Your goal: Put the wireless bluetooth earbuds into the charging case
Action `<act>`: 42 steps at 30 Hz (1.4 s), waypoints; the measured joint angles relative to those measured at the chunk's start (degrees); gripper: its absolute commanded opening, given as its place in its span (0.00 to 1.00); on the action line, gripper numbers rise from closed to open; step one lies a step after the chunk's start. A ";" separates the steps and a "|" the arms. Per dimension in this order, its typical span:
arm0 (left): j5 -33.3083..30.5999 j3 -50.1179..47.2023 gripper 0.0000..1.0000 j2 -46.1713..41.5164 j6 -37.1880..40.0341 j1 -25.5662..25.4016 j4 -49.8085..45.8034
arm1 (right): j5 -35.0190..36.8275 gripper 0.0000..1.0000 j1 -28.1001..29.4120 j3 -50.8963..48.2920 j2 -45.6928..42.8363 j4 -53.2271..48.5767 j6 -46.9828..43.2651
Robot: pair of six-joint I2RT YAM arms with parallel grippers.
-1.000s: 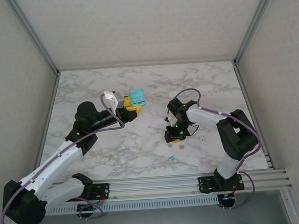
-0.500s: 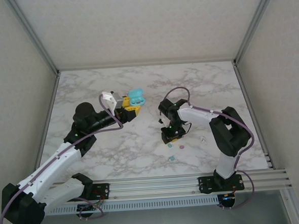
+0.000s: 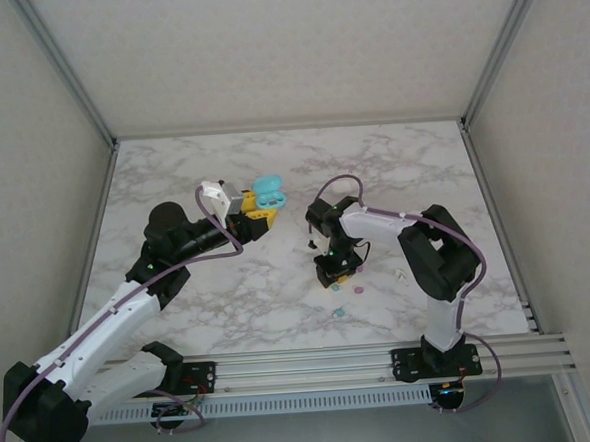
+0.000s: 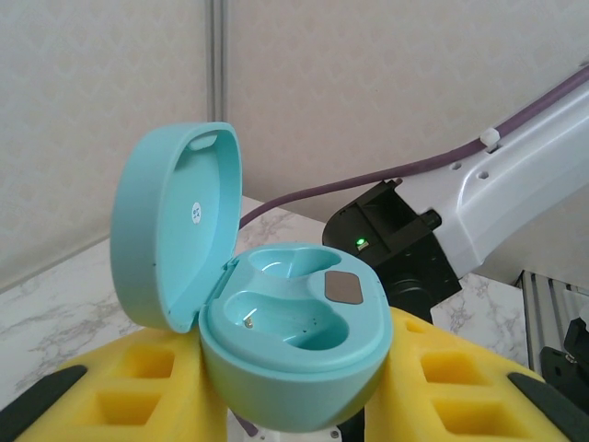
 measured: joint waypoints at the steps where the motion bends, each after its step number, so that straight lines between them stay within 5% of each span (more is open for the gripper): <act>1: 0.00 0.00 0.20 0.00 0.02 0.00 0.02 | 0.00 0.30 0.07 0.00 0.22 -0.20 -0.24; 33: -0.04 0.00 0.20 0.00 0.02 0.00 0.00 | 1.31 0.18 0.96 1.57 1.97 -2.21 -0.17; 42: -0.48 0.00 0.20 0.55 0.94 0.94 -0.63 | -17.07 0.18 -6.32 0.22 -12.07 5.92 3.58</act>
